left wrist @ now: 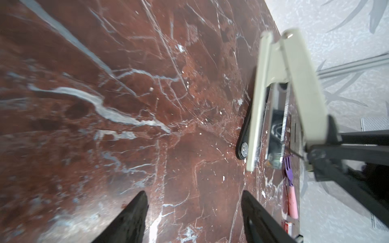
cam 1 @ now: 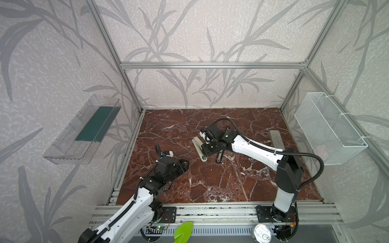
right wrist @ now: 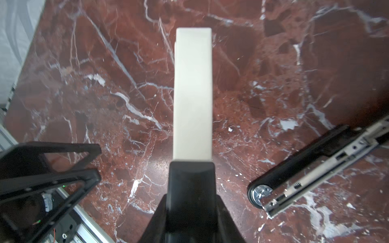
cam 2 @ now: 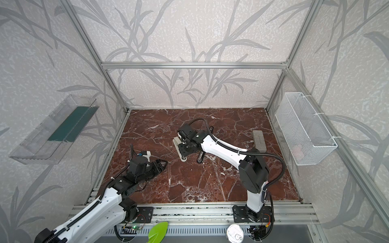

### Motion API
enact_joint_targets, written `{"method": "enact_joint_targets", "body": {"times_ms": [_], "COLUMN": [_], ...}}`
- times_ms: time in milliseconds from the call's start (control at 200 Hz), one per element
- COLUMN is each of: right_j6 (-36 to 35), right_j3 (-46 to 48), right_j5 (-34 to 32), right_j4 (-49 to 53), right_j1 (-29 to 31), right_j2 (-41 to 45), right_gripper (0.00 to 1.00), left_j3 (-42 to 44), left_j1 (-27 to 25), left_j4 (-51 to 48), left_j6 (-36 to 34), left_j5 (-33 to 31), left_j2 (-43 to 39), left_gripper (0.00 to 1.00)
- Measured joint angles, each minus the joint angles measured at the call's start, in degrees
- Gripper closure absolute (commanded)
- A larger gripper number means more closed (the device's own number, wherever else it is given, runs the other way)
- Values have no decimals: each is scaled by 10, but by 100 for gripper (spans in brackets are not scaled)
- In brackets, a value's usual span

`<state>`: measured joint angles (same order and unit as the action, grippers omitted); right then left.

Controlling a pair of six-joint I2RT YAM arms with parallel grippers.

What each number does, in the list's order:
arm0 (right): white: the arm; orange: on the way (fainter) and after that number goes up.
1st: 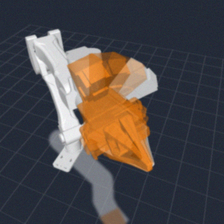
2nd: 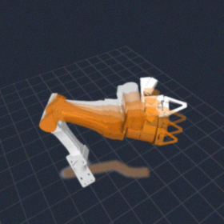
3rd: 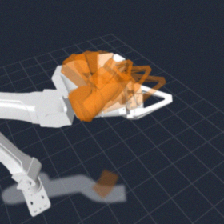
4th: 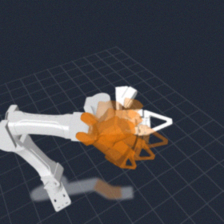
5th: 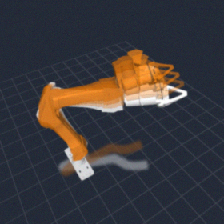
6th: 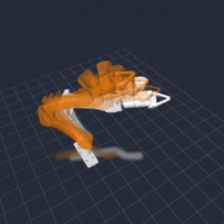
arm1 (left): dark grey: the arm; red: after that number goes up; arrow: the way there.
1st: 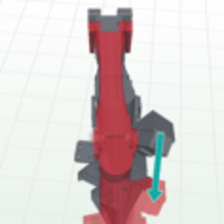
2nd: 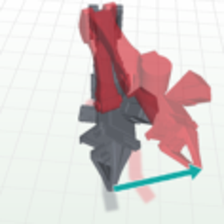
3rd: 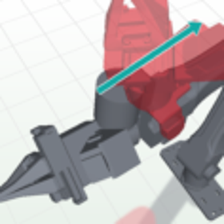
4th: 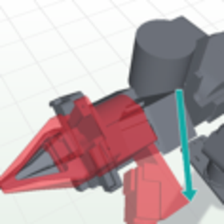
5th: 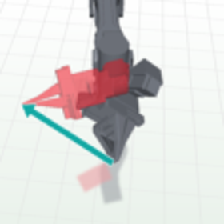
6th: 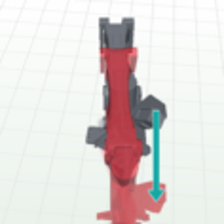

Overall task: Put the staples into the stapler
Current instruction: 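Grasp the cream stapler base with the left gripper while the right pulls its top open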

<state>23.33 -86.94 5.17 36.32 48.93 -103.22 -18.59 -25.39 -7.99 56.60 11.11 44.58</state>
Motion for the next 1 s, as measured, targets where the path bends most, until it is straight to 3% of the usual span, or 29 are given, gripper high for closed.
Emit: {"method": "enact_joint_targets", "body": {"times_ms": [300,795,1000], "right_j6": [56,93,99], "right_j3": [46,51,55], "right_j5": [5,30,31], "right_j4": [-50,-75,-77], "right_j1": [-1,-1,-2], "right_j2": [36,52,58], "right_gripper": [100,100,100], "left_j3": [0,-24,-30], "left_j1": [-6,-37,-43], "left_j4": [168,259,278], "left_j6": [1,-1,-4], "left_j5": [73,101,100], "left_j2": [68,175,197], "left_gripper": [30,48,63]}}
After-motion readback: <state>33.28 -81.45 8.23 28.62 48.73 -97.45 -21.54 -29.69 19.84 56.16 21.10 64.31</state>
